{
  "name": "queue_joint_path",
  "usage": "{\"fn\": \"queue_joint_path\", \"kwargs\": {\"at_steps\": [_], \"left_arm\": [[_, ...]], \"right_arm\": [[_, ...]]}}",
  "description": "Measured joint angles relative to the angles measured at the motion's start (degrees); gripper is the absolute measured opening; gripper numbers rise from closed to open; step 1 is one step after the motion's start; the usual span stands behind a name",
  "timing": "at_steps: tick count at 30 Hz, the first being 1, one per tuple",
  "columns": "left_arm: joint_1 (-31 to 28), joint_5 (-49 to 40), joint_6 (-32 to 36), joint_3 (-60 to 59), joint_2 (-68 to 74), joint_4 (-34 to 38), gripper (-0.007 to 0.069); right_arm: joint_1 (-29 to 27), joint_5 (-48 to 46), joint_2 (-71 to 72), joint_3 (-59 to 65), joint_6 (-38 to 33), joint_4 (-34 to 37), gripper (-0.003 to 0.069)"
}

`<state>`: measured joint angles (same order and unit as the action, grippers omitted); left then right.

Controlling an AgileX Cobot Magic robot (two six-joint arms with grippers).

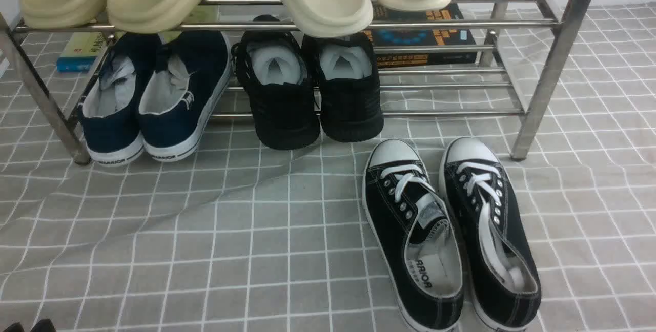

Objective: Take the shoes off the shelf with your hand from the grey coffee tablecloth.
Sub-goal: 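Grasp the leftmost shoe on the bottom shelf of the shoe rack with the left gripper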

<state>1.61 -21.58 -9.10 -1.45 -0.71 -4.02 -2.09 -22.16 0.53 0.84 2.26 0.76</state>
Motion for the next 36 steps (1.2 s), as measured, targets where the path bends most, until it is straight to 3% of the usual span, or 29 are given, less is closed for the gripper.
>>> {"fn": "queue_joint_path", "kwargs": {"at_steps": [21, 23, 26, 29, 32, 36], "left_arm": [[0.0, 0.0, -0.4, 0.0, 0.0, -0.4, 0.0241], [0.0, 0.3, -3.5, 0.0, 0.0, 2.2, 0.0241], [0.0, 0.7, -19.2, -0.1, 0.0, 17.5, 0.0241], [0.0, 1.2, -27.7, -0.2, 0.0, 26.1, 0.0241], [0.0, 3.7, -33.2, -0.2, 0.0, 31.9, 0.0241], [0.0, 7.2, -34.5, -0.2, 0.0, 32.7, 0.0241]], "right_arm": [[0.0, 0.0, 0.0, 0.0, 0.0, 0.0, 0.0144], [0.0, 0.0, 0.0, 0.0, 0.0, 0.0, 0.0146], [0.0, 0.0, 0.0, 0.0, 0.0, 0.0, 0.0150], [0.0, 0.0, 0.0, 0.0, 0.0, 0.0, 0.0153], [-0.1, 0.0, 0.0, 0.0, 0.0, 0.0, 0.0158], [-0.1, 0.0, 0.0, 0.0, 0.0, 0.0, 0.0162]]}}
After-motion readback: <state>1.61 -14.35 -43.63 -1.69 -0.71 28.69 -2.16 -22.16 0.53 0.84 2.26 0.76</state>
